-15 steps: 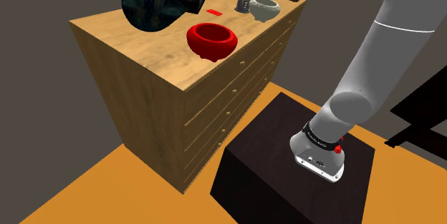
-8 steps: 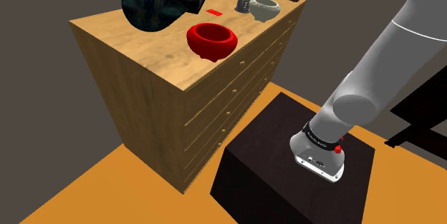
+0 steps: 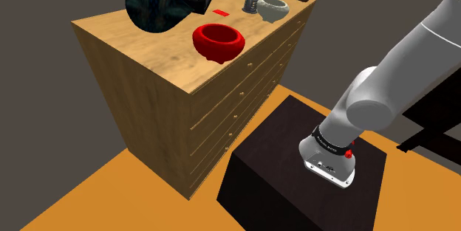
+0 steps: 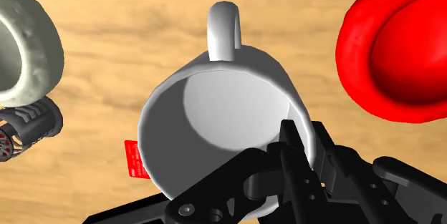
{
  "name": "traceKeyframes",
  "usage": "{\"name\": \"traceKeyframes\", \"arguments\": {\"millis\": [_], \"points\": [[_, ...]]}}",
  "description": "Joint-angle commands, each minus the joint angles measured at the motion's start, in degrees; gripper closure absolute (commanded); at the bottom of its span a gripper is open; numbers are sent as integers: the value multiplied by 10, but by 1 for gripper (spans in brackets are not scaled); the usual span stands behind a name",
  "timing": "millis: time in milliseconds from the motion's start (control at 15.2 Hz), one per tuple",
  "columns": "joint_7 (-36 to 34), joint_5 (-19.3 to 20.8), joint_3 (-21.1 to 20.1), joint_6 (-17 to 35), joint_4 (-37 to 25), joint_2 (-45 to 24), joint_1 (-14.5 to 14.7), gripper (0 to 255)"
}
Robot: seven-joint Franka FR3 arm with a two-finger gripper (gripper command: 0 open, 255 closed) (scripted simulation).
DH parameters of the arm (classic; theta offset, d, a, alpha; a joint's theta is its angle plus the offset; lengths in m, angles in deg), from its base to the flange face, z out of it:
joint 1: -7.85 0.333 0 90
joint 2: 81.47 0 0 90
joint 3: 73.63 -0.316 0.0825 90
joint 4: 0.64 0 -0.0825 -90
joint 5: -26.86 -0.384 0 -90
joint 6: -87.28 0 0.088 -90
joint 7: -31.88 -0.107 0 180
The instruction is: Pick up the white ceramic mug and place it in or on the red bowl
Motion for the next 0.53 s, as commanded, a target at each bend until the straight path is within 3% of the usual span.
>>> {"name": "traceKeyframes", "arguments": {"millis": [0, 462], "points": [[-29, 0, -16, -1, 13, 12, 12, 255], [-125, -5, -74, -15, 34, 41, 51, 255]]}}
